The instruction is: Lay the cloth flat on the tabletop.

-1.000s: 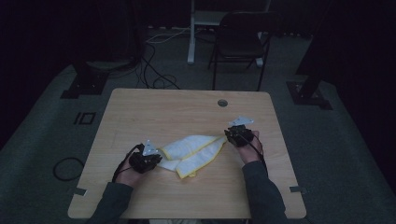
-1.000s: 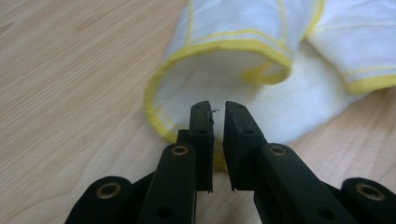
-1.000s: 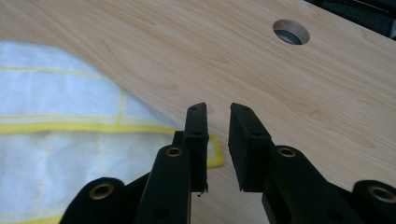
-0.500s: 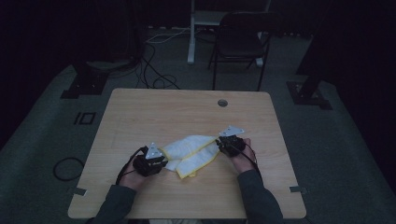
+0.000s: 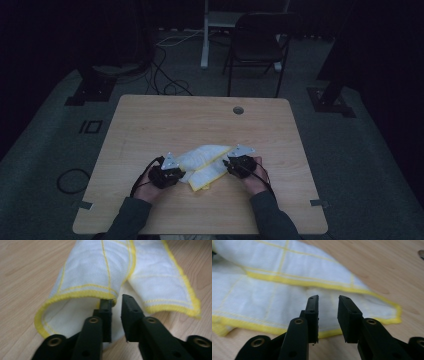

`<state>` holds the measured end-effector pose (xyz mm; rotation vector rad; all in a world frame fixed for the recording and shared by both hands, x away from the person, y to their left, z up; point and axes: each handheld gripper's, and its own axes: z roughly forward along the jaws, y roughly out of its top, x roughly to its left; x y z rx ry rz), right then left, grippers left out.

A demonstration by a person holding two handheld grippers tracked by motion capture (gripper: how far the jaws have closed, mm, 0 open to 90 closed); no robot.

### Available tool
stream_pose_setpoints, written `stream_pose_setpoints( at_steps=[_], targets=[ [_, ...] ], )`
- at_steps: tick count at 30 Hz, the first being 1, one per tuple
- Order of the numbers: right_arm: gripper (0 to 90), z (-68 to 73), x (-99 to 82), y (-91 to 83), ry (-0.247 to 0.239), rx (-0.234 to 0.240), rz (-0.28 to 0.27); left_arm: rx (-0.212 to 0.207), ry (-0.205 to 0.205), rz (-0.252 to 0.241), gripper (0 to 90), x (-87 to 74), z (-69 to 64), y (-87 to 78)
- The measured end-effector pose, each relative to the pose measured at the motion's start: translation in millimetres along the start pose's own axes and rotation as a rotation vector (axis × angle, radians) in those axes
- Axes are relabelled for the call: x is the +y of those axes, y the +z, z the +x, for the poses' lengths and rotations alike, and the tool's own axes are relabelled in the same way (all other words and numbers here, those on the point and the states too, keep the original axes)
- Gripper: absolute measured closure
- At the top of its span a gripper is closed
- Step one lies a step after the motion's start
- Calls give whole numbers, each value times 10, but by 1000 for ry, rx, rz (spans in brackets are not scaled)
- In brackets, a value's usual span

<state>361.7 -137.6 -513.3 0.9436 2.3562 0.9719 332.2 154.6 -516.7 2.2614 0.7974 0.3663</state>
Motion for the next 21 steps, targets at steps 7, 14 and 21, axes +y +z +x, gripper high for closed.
stream_pose_setpoints(
  at_steps=[7, 14, 21],
  targets=[
    [705, 114, -67, 74, -9, 28, 20, -16, -16, -53, 875, 140, 38, -55],
    [705, 150, -120, 165, -29, 40, 48, -1, -72, -121, 875, 272, 210, -70],
    [703, 137, -143, 173, -26, 49, 48, 20, -151, -162, 875, 348, 432, -29]
  ],
)
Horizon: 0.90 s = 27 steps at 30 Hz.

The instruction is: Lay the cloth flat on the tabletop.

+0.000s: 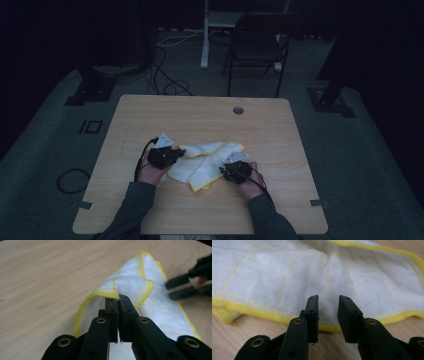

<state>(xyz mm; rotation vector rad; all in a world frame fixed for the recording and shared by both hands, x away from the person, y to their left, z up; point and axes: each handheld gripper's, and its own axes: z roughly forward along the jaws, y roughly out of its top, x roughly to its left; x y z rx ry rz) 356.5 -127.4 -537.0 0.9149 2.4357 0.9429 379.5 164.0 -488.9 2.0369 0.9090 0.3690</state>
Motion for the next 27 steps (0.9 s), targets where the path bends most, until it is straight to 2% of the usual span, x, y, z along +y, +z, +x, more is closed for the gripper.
stream_pose_setpoints(
  at_steps=[6, 12, 14, 15, 17, 19, 20, 21, 22, 27],
  targets=[
    [701, -18, -5, 0, 5, 14, 1, 48, -51, -2, 875, 44, 209, 81],
    [701, -20, -7, -1, 4, 14, 1, 78, -124, -6, 875, 59, 440, 136],
    [701, -21, -7, -1, 4, 15, 2, 88, -130, -2, 865, 63, 475, 146],
    [701, -21, -8, -2, 2, 14, 2, 115, -135, 17, 859, 73, 543, 171],
    [701, -21, -8, -2, 1, 14, 2, 125, -158, 22, 851, 76, 612, 190],
    [701, -20, -8, -2, 1, 14, 2, 140, -185, 14, 834, 72, 675, 192],
    [701, -20, -8, -2, 1, 14, 2, 140, -185, 14, 827, 72, 675, 192],
    [701, -23, -9, -2, 1, 15, 1, 153, -212, 0, 824, 65, 729, 179],
    [701, -23, -10, -2, 1, 15, 1, 161, -221, -4, 822, 61, 749, 170],
    [700, -26, -14, -4, 0, 15, -1, 181, -222, 1, 810, 45, 797, 140]
  ],
)
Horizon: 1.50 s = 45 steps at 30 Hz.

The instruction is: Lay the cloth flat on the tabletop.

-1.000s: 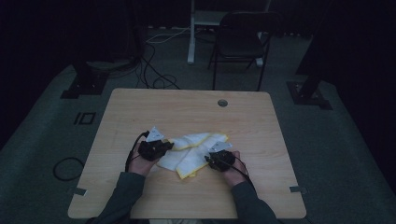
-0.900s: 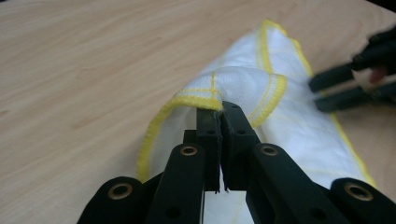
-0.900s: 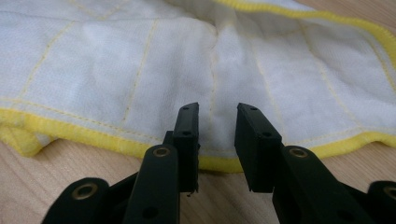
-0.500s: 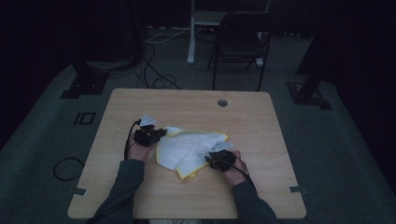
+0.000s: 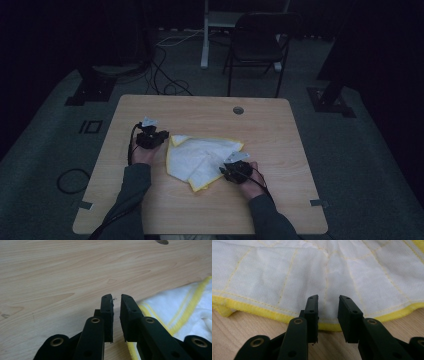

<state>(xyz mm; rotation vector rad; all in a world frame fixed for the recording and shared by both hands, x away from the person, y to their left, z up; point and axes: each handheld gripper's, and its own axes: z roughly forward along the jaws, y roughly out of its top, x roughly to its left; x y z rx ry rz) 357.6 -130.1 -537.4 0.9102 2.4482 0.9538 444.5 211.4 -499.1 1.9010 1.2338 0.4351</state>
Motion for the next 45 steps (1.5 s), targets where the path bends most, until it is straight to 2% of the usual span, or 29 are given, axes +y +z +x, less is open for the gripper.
stream_pose_setpoints(
  at_steps=[3, 7, 12, 13, 16, 18, 19, 20, 21, 22, 24, 27, 29, 30, 34, 35, 37, 40, 41, 42, 43, 44, 45],
  targets=[
    [700, 2, 0, -1, 0, -1, 1, 6, 16, 4, 801, -9, -16, -12],
    [701, 4, -4, -4, 4, -1, 0, 4, 23, -14, 789, -21, -55, -64],
    [700, 0, -11, -8, 4, 0, -1, -21, 43, -33, 757, -23, -118, -157],
    [700, 0, -11, -7, 4, 0, -2, -36, 64, -36, 754, -28, -175, -198],
    [700, 3, -11, -7, 4, -1, -1, -69, 87, -45, 743, -49, -282, -243],
    [700, 3, -11, -7, 5, -2, -1, -83, 112, -44, 739, -65, -374, -256],
    [700, 4, -10, -8, 4, -2, -1, -83, 112, -44, 739, -65, -374, -256],
    [700, 4, -11, -8, 4, -2, 0, -110, 139, -40, 739, -86, -482, -256],
    [700, 4, -11, -8, 4, -2, 0, -110, 139, -40, 740, -86, -482, -256],
    [700, 3, -11, -7, 5, -1, -1, -136, 173, -29, 741, -112, -605, -232],
    [700, 2, -11, -7, 6, -1, -2, -160, 214, -4, 743, -139, -720, -180],
    [700, 7, -10, -8, 5, -3, 0, -168, 247, 42, 742, -183, -813, -55],
    [700, 7, -10, -8, 5, -4, 0, -170, 242, 55, 742, -196, -816, -11],
    [700, 7, -11, -9, 3, -4, 0, -163, 240, 79, 742, -214, -795, 69],
    [699, 3, -12, -9, 4, -1, -1, -106, 228, 107, 741, -163, -680, 177],
    [699, 3, -12, -9, 3, -1, -1, -106, 228, 107, 735, -163, -680, 177],
    [699, 5, -11, -9, 3, -3, 0, -66, 219, 95, 728, -63, -595, 199],
    [697, 10, -4, -9, -4, -8, 3, -32, 194, 78, 723, 46, -493, 199],
    [697, 10, -4, -9, -4, -8, 3, -32, 194, 78, 720, 46, -493, 199],
    [690, 19, 1, -14, -4, -12, 6, -9, 165, 61, 713, 98, -428, 196],
    [686, 23, 3, -18, -5, -12, 7, -9, 165, 61, 706, 98, -428, 196],
    [679, 30, 6, -24, -5, -10, 7, 10, 135, 46, 701, 129, -369, 182],
    [672, 40, 11, -34, -7, -9, 3, 14, 126, 40, 699, 139, -347, 170]
  ],
)
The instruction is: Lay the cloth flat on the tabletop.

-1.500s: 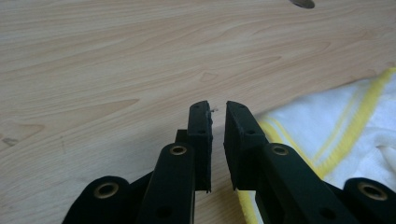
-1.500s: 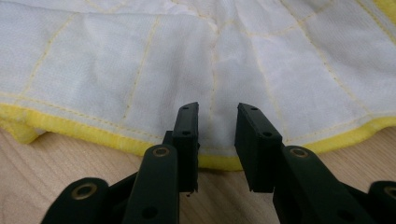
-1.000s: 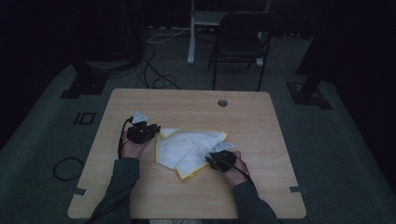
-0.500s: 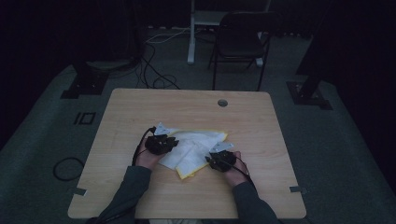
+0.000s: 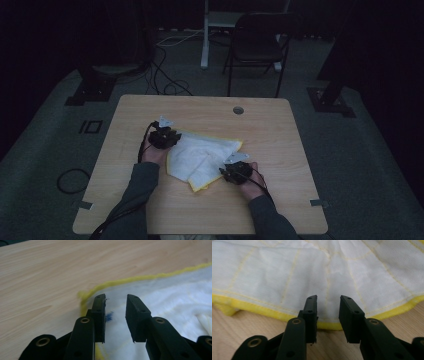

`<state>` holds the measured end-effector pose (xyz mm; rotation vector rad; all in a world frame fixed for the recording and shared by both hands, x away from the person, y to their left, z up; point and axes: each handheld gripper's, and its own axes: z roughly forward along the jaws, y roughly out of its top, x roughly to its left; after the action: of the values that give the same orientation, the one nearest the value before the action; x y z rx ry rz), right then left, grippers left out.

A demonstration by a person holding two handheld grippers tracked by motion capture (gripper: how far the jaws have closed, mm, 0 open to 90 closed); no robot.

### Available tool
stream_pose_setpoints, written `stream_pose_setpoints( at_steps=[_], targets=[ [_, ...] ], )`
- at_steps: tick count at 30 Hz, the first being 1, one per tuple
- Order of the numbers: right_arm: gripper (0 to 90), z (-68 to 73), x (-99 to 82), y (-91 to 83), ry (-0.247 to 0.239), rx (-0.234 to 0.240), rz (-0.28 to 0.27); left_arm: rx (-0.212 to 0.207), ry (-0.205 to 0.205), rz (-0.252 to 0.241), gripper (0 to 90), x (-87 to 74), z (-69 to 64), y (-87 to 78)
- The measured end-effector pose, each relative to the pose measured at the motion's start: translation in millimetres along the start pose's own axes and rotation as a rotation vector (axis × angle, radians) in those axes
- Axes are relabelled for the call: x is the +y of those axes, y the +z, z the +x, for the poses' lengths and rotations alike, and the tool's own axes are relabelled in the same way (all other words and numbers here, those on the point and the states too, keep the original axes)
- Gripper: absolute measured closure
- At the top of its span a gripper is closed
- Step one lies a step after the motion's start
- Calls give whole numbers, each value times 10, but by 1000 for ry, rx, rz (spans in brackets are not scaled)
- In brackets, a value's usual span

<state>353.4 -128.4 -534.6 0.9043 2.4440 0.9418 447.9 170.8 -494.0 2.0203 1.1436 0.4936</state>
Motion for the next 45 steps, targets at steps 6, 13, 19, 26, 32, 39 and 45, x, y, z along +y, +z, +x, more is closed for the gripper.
stream_pose_setpoints(
  at_steps=[6, 13, 19, 26, 32, 39, 45],
  targets=[
    [625, 103, 74, -97, -18, 15, -41, 7, -3, -18, 682, -15, 14, -75],
    [567, 379, 199, -162, -51, 76, -75, -15, 12, -32, 676, -61, -49, -138],
    [455, 651, 268, -120, -111, 135, -76, -23, 17, -19, 676, -84, -63, -109],
    [328, 902, 353, -19, -144, 153, -75, -30, 16, -11, 677, -103, -67, -71],
    [434, 964, 391, 100, -178, 119, -28, -31, 9, -7, 687, -123, -56, -50],
    [730, 761, 381, -27, -100, 101, -67, -22, -4, -2, 826, -137, -29, -47],
    [833, 551, 356, -195, -62, 61, -103, -27, -2, 8, 873, -141, -40, -29]
  ],
)
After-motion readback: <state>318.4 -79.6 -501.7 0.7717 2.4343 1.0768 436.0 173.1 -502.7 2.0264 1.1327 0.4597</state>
